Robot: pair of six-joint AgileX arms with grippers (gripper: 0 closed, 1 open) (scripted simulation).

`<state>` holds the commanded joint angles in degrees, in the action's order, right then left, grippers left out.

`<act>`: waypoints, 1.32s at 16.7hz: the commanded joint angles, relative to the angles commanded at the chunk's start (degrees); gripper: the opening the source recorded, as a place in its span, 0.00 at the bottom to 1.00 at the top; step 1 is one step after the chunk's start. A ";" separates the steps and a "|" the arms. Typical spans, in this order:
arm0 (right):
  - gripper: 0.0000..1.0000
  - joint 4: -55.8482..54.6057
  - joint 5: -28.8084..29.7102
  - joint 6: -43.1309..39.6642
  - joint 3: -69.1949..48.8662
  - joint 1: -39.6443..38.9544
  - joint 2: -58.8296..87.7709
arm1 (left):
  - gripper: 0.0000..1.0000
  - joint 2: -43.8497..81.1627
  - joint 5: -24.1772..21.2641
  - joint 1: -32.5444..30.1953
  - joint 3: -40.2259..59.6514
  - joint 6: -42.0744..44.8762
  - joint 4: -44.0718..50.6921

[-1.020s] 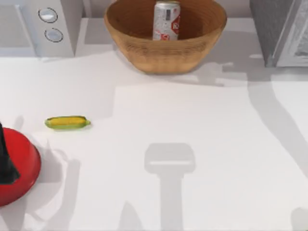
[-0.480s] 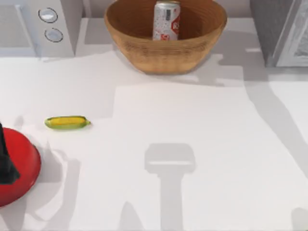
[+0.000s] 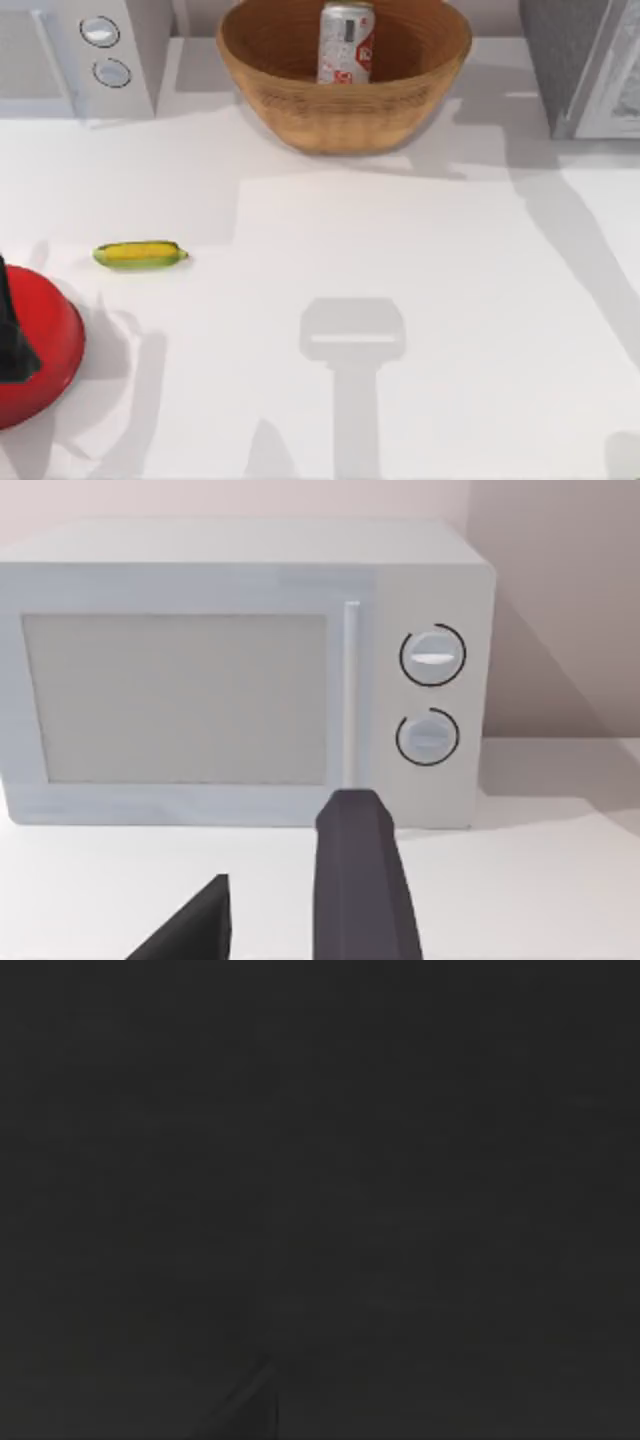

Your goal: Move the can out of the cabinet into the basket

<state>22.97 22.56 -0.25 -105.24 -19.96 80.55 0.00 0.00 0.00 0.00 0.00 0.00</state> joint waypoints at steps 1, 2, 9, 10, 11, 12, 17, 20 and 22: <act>1.00 -0.18 -0.10 0.01 0.43 0.14 -0.50 | 1.00 0.00 0.00 0.00 0.00 0.00 0.00; 1.00 -0.52 -0.32 0.02 1.37 0.40 -1.50 | 1.00 0.00 0.00 0.00 0.00 0.00 0.00; 1.00 -5.54 -5.13 0.08 23.65 4.70 -18.77 | 1.00 0.00 0.00 0.00 0.00 0.00 0.00; 1.00 -6.53 -6.18 0.09 28.81 5.58 -22.38 | 1.00 0.00 0.00 0.00 0.00 0.00 0.00; 1.00 -7.57 -7.28 0.09 34.32 6.50 -26.20 | 1.00 0.00 0.00 0.00 0.00 0.00 0.00; 1.00 -8.66 -8.43 0.10 40.12 7.46 -30.21 | 1.00 0.00 0.00 0.00 0.00 0.00 0.00; 1.00 -14.57 -14.43 0.16 70.49 12.66 -51.53 | 1.00 0.00 0.00 0.00 0.00 0.00 0.00; 1.00 -18.05 -17.79 0.20 86.58 15.69 -63.72 | 1.00 0.00 0.00 0.00 0.00 0.00 0.00; 1.00 -20.06 -19.73 0.22 94.89 17.44 -70.74 | 1.00 0.00 0.00 0.00 0.00 0.00 0.00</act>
<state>2.91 2.83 -0.03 -10.35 -2.53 9.82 0.00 0.00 0.00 0.00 0.00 0.00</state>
